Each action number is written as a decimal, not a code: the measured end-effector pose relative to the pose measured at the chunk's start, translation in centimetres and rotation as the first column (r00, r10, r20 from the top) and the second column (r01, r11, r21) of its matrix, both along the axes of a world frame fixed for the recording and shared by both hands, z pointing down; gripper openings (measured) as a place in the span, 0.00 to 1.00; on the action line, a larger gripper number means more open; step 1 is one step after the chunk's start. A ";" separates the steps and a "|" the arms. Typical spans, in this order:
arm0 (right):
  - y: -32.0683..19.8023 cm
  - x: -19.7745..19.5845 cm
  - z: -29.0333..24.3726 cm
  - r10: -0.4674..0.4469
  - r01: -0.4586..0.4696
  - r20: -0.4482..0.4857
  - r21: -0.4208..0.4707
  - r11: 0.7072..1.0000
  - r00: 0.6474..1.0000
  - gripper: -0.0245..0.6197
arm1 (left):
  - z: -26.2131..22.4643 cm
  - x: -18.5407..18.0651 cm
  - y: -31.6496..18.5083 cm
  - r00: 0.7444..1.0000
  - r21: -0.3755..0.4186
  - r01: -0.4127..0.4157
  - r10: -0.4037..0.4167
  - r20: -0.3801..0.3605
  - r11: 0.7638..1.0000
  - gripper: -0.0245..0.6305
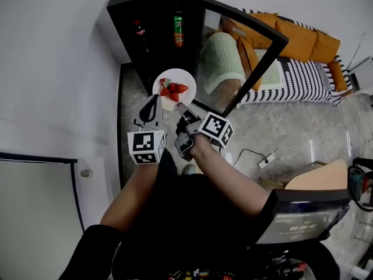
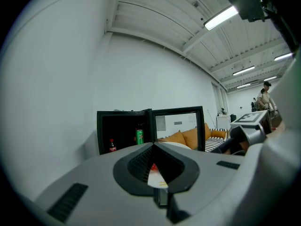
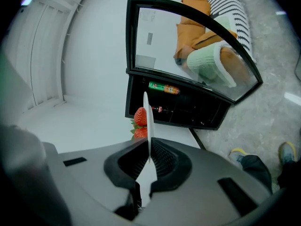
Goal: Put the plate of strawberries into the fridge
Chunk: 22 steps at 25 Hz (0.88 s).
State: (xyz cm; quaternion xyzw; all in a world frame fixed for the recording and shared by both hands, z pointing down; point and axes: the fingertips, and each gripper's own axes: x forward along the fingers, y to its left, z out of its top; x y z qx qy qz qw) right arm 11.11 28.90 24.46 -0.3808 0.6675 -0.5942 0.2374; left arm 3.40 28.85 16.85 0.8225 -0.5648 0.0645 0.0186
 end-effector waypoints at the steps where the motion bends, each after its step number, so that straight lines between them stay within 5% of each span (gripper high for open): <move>1: -0.1 0.0 0.0 0.002 -0.002 0.002 -0.002 1.000 1.000 0.07 | -0.2 0.0 -0.2 1.000 0.000 -0.001 0.001 -0.005 1.000 0.04; 16: -3.5 -2.6 -0.7 0.010 -0.009 0.026 -0.025 1.000 1.000 0.07 | -0.4 -2.8 -4.0 1.000 -0.021 -0.009 0.008 -0.020 1.000 0.04; 22: -10.1 -4.3 1.7 0.033 -0.030 0.030 -0.071 0.997 0.999 0.07 | 2.3 -4.7 -10.9 0.999 -0.077 -0.020 0.018 -0.027 0.997 0.04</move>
